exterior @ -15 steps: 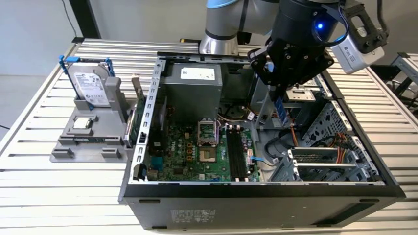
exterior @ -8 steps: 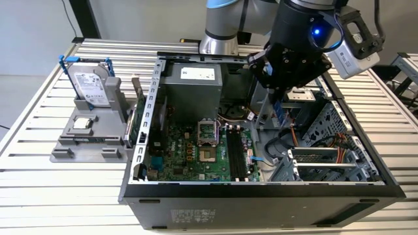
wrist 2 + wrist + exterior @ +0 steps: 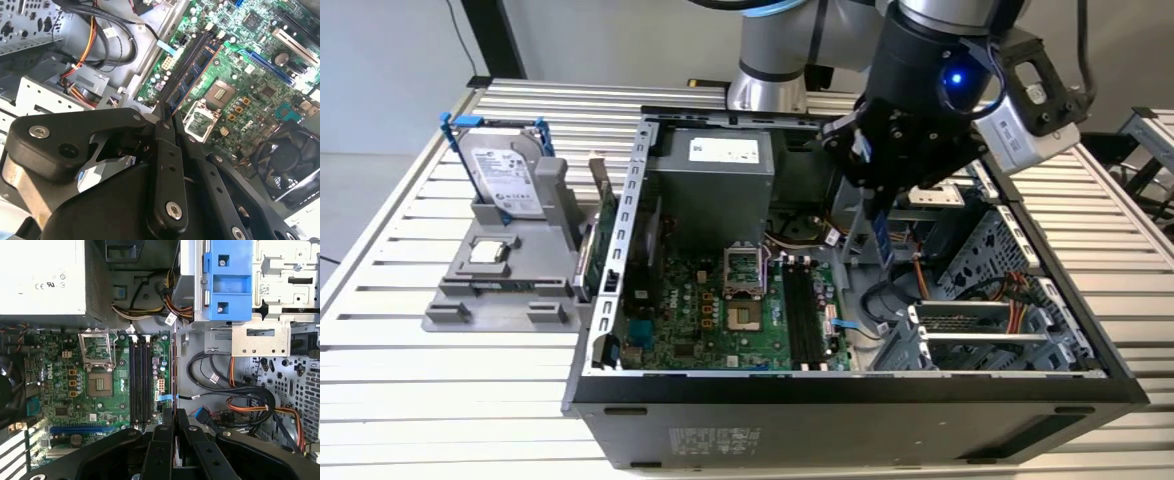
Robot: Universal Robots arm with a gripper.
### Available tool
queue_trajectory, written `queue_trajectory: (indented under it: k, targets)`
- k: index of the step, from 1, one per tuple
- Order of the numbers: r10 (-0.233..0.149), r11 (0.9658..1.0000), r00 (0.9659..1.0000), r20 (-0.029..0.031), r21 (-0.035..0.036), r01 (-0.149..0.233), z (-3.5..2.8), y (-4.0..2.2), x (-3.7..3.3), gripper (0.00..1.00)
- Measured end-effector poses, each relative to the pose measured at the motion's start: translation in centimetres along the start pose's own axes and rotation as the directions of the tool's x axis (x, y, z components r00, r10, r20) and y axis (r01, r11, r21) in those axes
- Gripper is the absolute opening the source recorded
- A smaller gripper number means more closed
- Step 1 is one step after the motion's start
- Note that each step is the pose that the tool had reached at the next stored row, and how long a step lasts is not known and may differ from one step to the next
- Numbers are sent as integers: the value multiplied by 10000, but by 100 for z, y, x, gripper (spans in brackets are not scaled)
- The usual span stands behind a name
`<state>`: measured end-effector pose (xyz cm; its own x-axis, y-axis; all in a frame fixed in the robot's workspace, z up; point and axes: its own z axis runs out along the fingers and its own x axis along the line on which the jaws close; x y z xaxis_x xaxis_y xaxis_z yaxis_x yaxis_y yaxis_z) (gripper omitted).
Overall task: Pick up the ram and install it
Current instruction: 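Insert the ram into the slot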
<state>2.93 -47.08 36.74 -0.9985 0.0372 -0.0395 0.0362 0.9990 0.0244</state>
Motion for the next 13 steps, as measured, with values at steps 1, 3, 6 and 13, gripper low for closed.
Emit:
queue_trajectory:
  k: [1,3,6,13]
  targets:
    - [28,10000,10000,-57,14,-28,4,0,0,0]
    - [62,10000,9999,-155,33,-61,15,-1,0,0]
    - [87,10000,9997,-222,42,-86,49,-2,2,0]
    - [86,10000,9997,-224,50,-85,146,-3,6,0]
